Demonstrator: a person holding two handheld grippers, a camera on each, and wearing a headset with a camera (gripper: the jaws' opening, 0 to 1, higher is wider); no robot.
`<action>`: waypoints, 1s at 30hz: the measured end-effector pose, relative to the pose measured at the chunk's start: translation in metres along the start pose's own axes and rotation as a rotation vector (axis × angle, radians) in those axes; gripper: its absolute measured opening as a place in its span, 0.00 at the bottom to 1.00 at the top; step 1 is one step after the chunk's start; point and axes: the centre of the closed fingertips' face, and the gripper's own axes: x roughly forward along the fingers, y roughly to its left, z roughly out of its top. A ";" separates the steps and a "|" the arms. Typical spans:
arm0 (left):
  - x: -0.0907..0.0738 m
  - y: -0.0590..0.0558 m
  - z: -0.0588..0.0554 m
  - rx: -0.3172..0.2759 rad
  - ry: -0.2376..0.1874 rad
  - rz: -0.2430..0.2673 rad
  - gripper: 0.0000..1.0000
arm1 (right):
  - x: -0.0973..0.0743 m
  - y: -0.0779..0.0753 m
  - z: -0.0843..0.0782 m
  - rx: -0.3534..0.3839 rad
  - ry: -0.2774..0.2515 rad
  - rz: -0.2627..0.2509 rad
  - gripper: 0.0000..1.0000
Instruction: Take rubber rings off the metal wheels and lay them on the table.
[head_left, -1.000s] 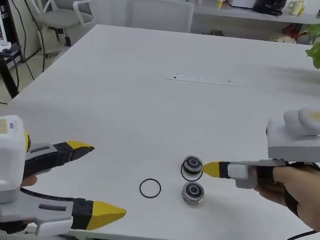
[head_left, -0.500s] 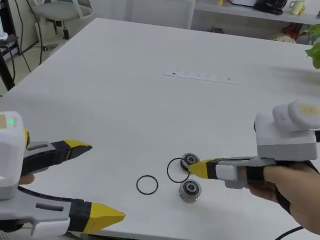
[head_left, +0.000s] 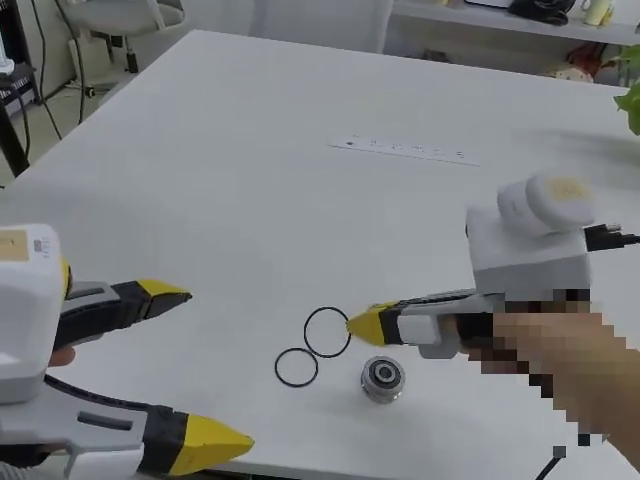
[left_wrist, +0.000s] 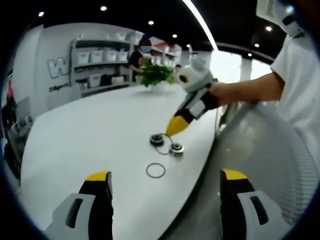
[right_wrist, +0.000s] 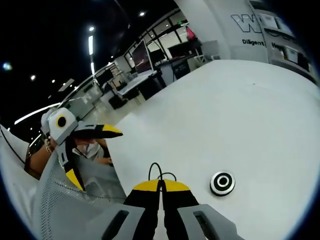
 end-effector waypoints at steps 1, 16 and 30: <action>0.000 0.000 0.000 0.000 0.000 0.000 0.90 | 0.002 -0.001 -0.003 0.000 0.011 -0.002 0.00; 0.001 0.000 -0.006 -0.003 0.026 -0.008 0.89 | 0.011 -0.030 -0.041 0.098 0.063 -0.058 0.00; 0.002 0.000 -0.010 -0.011 0.045 -0.001 0.88 | 0.020 -0.033 -0.042 0.076 0.067 -0.061 0.00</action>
